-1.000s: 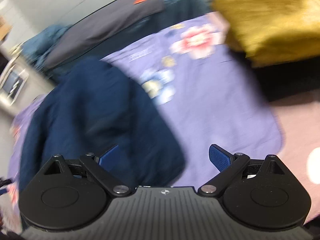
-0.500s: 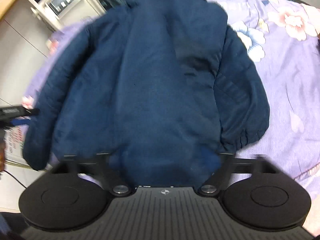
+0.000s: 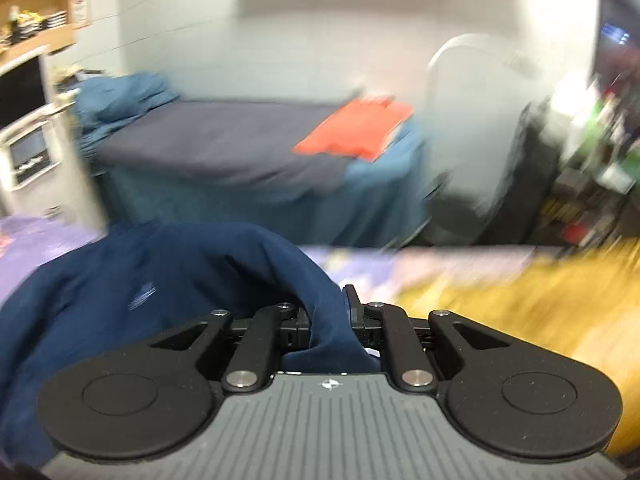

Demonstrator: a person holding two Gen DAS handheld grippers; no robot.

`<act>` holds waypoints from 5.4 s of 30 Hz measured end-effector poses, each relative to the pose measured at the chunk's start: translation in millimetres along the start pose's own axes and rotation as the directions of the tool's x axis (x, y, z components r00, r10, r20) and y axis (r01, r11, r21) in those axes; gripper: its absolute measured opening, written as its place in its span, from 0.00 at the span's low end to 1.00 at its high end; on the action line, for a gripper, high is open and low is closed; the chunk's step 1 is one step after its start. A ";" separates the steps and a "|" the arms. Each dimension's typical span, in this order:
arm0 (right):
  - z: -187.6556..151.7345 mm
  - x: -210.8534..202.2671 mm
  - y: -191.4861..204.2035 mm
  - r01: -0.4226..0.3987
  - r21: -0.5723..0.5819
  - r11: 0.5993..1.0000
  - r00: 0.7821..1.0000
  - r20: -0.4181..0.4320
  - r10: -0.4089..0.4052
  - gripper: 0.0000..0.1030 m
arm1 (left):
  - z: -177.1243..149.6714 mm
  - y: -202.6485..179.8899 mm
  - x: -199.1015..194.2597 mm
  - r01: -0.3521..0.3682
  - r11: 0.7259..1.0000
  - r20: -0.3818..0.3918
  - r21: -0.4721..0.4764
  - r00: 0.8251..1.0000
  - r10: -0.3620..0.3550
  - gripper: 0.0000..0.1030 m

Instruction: Fold large clothes

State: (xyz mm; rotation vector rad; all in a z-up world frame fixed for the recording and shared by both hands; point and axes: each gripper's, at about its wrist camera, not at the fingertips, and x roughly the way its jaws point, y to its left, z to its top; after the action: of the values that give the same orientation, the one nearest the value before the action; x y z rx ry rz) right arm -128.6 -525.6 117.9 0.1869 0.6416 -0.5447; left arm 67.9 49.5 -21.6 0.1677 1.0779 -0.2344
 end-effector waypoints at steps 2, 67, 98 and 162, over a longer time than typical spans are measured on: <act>26.4 22.3 -17.2 0.098 -0.068 0.993 0.995 0.006 -0.097 0.15 | 0.3 -3.0 -2.3 -0.003 1.000 0.001 -0.002 1.000 0.003 1.00; -203.4 11.5 189.8 -0.030 0.414 0.910 0.882 -0.418 0.219 0.95 | 127.4 188.4 51.7 -0.138 0.987 0.153 0.088 0.980 0.123 1.00; -202.8 31.5 217.7 -0.037 0.347 0.937 0.842 -0.494 0.216 0.95 | 42.4 137.3 83.9 -0.428 0.835 0.174 0.345 0.904 0.391 0.49; -232.4 88.4 144.5 -0.356 0.038 0.934 0.815 -0.477 0.329 0.32 | -54.6 -18.7 86.3 0.170 0.970 -0.210 0.171 0.969 -0.133 1.00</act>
State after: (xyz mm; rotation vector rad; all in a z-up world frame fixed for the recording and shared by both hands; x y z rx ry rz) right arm -112.4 -364.6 -119.9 0.3866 1.0783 -0.1216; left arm 55.5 35.8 -123.8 0.2824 1.2680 -0.4666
